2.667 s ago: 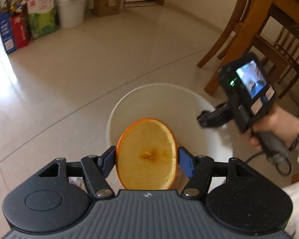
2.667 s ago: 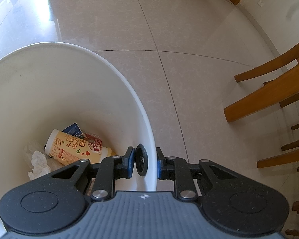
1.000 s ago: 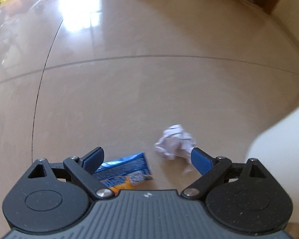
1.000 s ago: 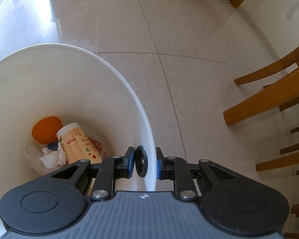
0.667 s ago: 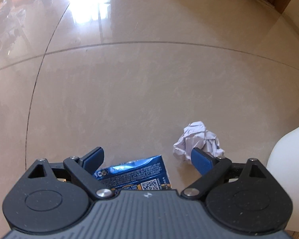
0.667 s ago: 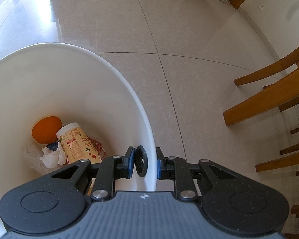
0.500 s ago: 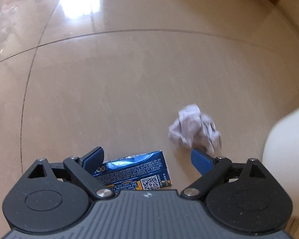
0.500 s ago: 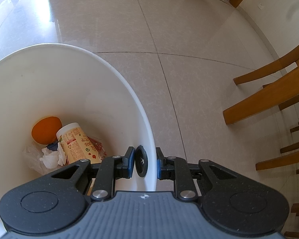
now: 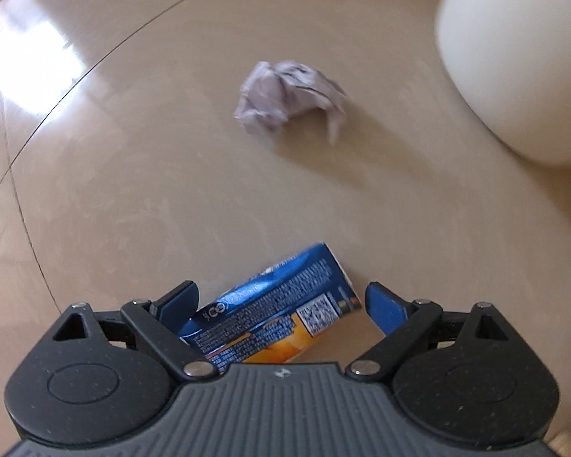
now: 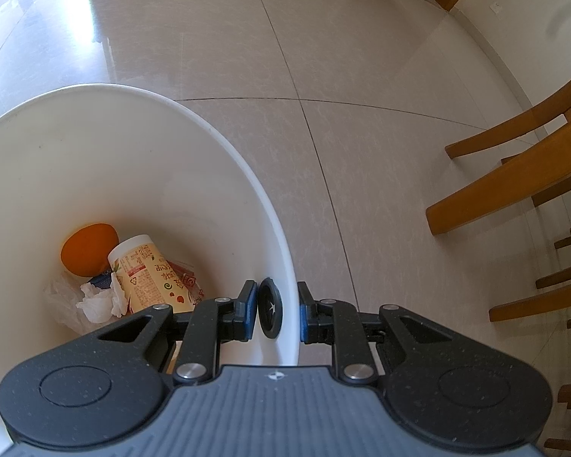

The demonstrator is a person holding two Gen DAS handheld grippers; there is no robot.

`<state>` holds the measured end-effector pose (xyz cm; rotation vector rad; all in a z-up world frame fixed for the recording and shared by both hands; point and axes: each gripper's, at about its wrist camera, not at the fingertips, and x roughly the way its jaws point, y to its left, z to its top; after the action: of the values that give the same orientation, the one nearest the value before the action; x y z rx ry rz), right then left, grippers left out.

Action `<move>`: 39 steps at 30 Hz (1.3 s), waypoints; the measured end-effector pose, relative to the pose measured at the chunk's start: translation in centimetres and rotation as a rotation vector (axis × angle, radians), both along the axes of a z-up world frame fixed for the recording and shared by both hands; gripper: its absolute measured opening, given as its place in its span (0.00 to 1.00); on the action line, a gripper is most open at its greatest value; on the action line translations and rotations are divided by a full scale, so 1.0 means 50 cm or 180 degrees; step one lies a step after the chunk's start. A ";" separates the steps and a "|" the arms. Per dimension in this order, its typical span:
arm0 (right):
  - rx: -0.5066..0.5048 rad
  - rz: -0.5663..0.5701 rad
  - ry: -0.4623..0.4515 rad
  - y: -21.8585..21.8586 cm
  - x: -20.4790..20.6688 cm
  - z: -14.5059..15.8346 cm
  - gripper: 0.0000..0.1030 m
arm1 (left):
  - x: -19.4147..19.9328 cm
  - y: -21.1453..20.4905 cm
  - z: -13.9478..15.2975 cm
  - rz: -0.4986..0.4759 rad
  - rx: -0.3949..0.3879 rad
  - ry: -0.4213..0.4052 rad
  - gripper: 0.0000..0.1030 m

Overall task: Collect trash
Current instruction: 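Move the left gripper to the blue juice carton and grasp it, then carry the blue juice carton over the bin and release it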

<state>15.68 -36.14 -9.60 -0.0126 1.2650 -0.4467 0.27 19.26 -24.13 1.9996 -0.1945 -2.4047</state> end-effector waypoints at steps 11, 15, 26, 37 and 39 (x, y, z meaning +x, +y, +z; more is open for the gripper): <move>-0.0009 -0.0002 0.0002 0.002 -0.001 -0.001 0.24 | 0.017 -0.023 -0.021 0.0262 -0.0304 -0.0024 0.84; -0.0034 0.0018 0.0013 0.006 0.001 -0.001 0.26 | 0.011 -0.058 -0.017 0.0772 -0.0123 0.0051 0.78; -0.0022 0.0014 0.0020 0.007 0.004 -0.001 0.28 | 0.024 -0.071 -0.014 0.1205 0.0313 0.0006 0.63; 0.0016 -0.0005 0.0010 0.003 0.002 0.002 0.28 | 0.046 0.002 -0.015 0.0166 -0.0277 0.0038 0.57; 0.0023 -0.0005 0.0005 0.004 0.002 0.002 0.28 | 0.060 0.008 -0.012 0.0171 -0.0251 0.0085 0.57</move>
<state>15.76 -35.96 -9.48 -0.0058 1.2684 -0.4435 3.27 19.64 -24.71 1.9135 -0.2287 -2.3516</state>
